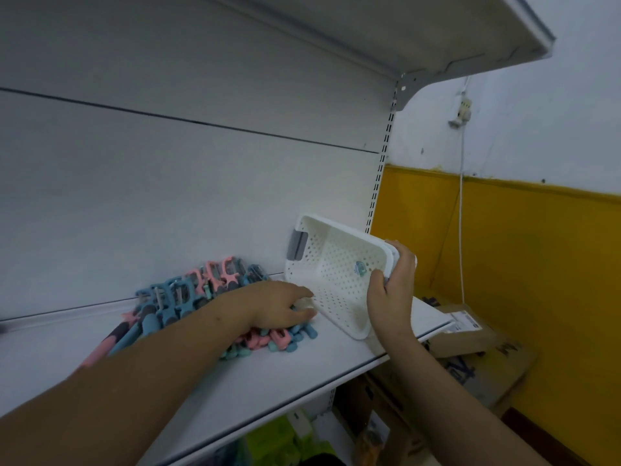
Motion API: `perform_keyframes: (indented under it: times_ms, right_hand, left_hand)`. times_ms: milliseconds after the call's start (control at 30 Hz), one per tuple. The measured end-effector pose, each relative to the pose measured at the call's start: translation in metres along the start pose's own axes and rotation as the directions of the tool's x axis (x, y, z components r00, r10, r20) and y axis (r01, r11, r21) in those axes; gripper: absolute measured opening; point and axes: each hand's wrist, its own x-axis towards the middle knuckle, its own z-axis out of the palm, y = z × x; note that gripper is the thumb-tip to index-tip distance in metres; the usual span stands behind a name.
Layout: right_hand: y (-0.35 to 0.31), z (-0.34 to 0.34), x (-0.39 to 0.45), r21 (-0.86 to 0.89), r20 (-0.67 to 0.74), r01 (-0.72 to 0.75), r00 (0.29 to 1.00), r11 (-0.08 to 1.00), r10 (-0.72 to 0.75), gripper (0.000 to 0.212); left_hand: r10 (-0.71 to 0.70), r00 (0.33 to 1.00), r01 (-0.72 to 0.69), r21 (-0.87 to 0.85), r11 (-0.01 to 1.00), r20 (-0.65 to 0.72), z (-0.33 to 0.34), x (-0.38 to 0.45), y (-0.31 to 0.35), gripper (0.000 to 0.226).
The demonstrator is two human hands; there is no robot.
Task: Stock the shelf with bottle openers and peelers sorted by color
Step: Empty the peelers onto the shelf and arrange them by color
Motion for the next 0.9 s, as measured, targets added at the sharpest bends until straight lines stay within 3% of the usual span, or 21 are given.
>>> perform_keyframes:
  times_ms: [167, 267, 333, 533, 600, 733, 833, 900]
  right_hand:
    - [0.006, -0.015, 0.031, 0.082, -0.14, -0.254, 0.954, 0.964, 0.264, 0.039]
    - [0.02, -0.026, 0.059, 0.225, -0.197, -0.52, 0.804, 0.824, 0.561, 0.038]
    - [0.034, -0.034, 0.073, 0.256, -0.186, -0.647, 0.697, 0.719, 0.693, 0.039]
    - [0.08, -0.056, 0.075, -0.005, -0.031, -0.828, 0.56, 0.561, 0.828, 0.053]
    - [0.086, -0.056, 0.078, -0.05, -0.01, -0.827, 0.561, 0.56, 0.828, 0.056]
    - [0.095, -0.053, 0.092, -0.071, -0.07, -0.841, 0.54, 0.536, 0.839, 0.06]
    - [0.095, -0.053, 0.098, -0.257, -0.268, -0.732, 0.681, 0.63, 0.682, 0.059]
    - [0.091, -0.054, 0.101, -0.424, -0.301, -0.651, 0.757, 0.629, 0.581, 0.061]
  left_hand:
    - [0.042, 0.999, -0.042, -0.022, 0.999, 0.007, 0.0, 0.013, 0.023, 0.073]
    - [0.018, 0.999, -0.021, -0.071, 0.997, -0.041, 0.004, 0.023, 0.044, 0.081]
    - [-0.006, 0.995, -0.015, -0.2, 0.98, -0.102, 0.01, 0.033, 0.062, 0.087]
    - [-0.107, 0.955, -0.082, -0.593, 0.801, -0.276, 0.049, 0.078, 0.103, 0.096]
    - [-0.153, 0.921, -0.135, -0.661, 0.739, -0.359, 0.059, 0.088, 0.11, 0.088]
    - [-0.186, 0.879, -0.175, -0.66, 0.73, -0.438, 0.065, 0.102, 0.113, 0.082]
    - [-0.184, 0.895, -0.144, -0.654, 0.743, -0.406, 0.062, 0.111, 0.114, 0.085]
    - [-0.148, 0.922, -0.136, -0.659, 0.74, -0.357, 0.057, 0.111, 0.111, 0.087]
